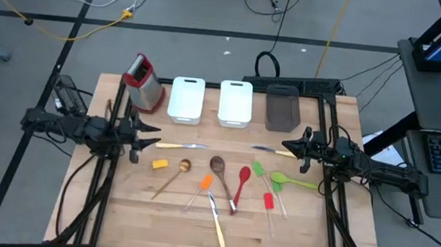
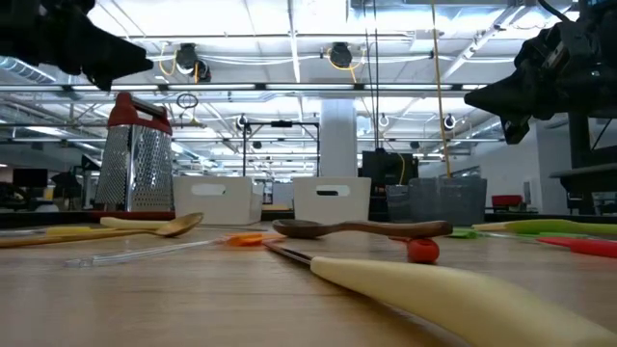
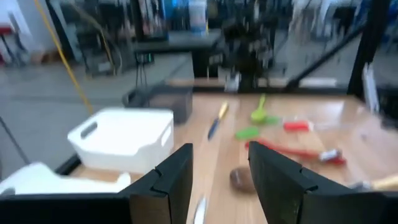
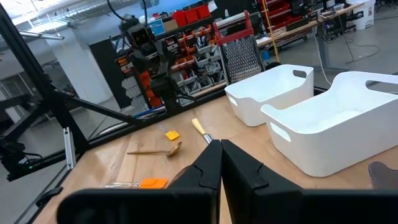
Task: Pick & Place Kitchen Items
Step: Put the left yellow knife into the left white bin
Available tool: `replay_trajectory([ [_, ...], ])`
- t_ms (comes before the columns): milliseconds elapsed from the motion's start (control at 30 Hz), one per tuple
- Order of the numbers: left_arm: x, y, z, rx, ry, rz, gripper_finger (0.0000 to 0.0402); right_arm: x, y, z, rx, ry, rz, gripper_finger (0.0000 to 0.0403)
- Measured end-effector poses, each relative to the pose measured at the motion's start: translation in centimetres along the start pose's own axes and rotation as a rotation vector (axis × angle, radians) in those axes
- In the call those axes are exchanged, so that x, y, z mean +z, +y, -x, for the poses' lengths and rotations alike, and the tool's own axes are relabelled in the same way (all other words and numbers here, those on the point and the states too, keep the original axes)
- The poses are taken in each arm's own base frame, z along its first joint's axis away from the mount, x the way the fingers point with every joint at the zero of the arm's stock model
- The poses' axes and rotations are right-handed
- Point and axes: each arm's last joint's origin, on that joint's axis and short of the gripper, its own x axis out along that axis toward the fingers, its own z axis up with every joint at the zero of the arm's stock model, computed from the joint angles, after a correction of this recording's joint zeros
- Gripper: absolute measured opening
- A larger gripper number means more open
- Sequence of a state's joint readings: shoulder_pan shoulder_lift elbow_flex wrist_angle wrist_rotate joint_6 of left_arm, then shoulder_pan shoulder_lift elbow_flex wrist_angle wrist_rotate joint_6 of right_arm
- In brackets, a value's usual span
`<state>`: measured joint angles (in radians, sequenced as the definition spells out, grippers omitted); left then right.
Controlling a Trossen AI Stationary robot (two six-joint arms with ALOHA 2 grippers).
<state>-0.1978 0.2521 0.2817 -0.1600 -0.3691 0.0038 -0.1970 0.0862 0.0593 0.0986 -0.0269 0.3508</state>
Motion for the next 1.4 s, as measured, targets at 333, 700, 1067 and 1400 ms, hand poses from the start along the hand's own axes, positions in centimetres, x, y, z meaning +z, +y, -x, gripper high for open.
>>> replay_trajectory([
  [333, 4.6, -1.7, -4.3, -0.002, 0.368, -0.124, 0.0159, 0.0, 0.0, 0.0, 0.0, 0.0, 0.0, 0.0004],
  [700, 4.7, -3.8, -9.1, -0.128, 0.714, -0.293, 0.0159, 0.0, 0.0, 0.0, -0.001, 0.002, -0.001, 0.0004],
  [1067, 4.4, -3.9, -10.9, -0.074, 0.709, -0.198, 0.0159, 0.0, 0.0, 0.0, -0.001, 0.003, -0.002, 0.0004],
  [1400, 4.4, -2.8, -11.2, 0.005, 0.707, -0.086, 0.0164, -0.1, 0.0, 0.0, -0.002, 0.005, -0.003, 0.0004],
])
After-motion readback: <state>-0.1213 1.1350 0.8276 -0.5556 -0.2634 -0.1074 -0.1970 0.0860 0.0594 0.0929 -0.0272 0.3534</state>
